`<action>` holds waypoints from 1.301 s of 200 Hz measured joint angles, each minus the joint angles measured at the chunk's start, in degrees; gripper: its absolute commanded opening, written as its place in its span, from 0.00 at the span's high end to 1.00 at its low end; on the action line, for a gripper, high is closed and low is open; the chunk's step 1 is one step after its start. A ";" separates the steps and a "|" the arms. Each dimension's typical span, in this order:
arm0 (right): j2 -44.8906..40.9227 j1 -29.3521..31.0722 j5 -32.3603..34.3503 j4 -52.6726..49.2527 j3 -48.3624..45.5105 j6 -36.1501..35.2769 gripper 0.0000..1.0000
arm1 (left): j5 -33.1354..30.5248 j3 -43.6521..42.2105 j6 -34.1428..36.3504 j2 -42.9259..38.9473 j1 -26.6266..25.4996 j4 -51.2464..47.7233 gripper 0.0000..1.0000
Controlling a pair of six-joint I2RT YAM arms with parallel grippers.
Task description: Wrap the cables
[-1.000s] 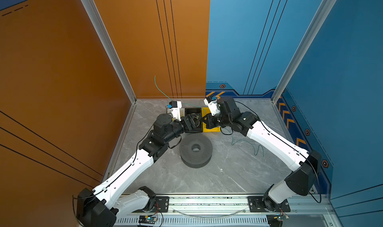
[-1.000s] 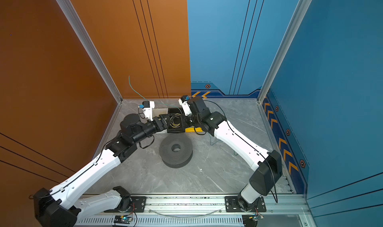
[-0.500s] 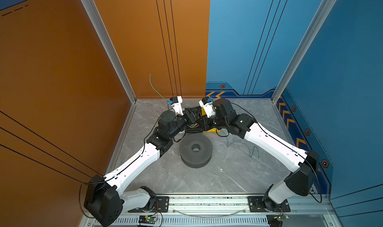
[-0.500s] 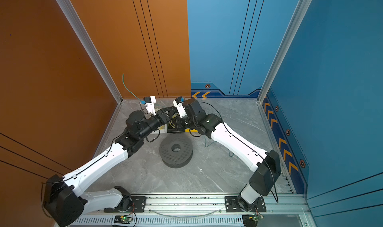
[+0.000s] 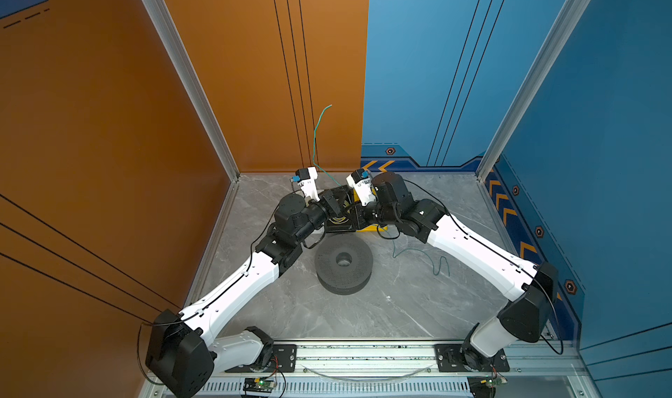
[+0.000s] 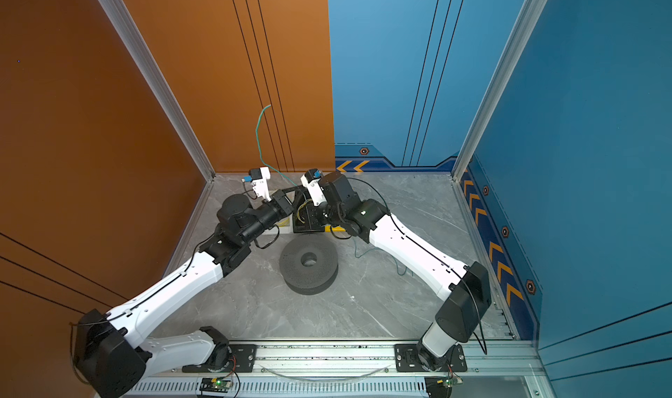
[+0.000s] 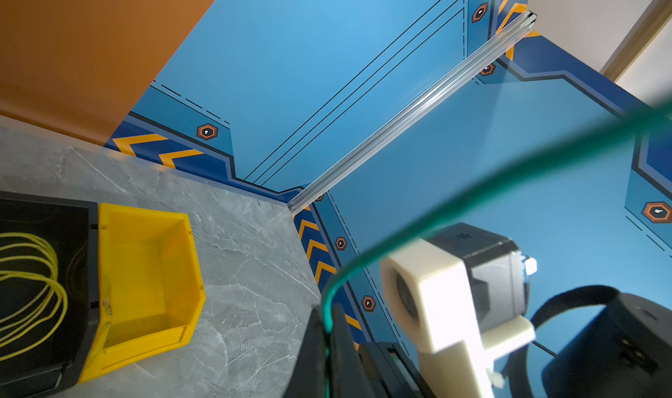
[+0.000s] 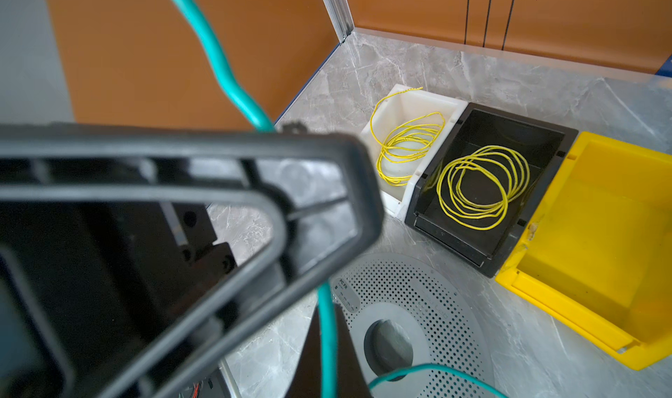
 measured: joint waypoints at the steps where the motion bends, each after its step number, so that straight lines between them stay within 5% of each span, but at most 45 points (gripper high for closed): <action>1: 0.00 0.02 0.02 0.00 0.02 0.00 1.00 | 0.00 0.00 0.00 -0.02 0.02 0.02 1.00; 68: 0.00 0.26 -0.61 0.50 0.55 -1.03 0.96 | 1.20 0.00 -0.46 -0.79 0.96 0.26 1.00; 75: -0.02 0.26 -0.68 0.61 0.55 -1.09 0.90 | 1.62 0.00 -0.61 -0.87 1.16 0.24 1.00; 103: -0.28 0.37 -1.46 0.33 0.55 -2.21 0.38 | 1.75 0.00 -0.66 -0.90 2.97 0.24 1.00; 119: -1.05 0.35 -1.42 -0.26 0.55 -3.15 0.30 | 2.25 0.00 -0.85 -0.92 4.20 0.28 1.00; 153: -6.27 -2.67 -1.16 -1.92 0.39 -3.58 0.27 | 6.38 0.00 -2.19 -1.03 7.61 0.28 1.00; 191: -18.84 -15.32 -1.53 -2.01 -3.91 -1.31 0.29 | 10.21 0.50 -2.80 -1.03 10.29 -0.39 1.00; 224: -29.66 -28.30 0.70 -2.82 -14.80 1.60 0.34 | 13.42 2.43 -2.78 -1.01 10.95 -1.16 1.00; 260: -31.39 -32.13 8.07 -7.19 -26.05 2.08 0.36 | 15.72 5.11 -2.78 -0.98 10.95 -1.46 1.00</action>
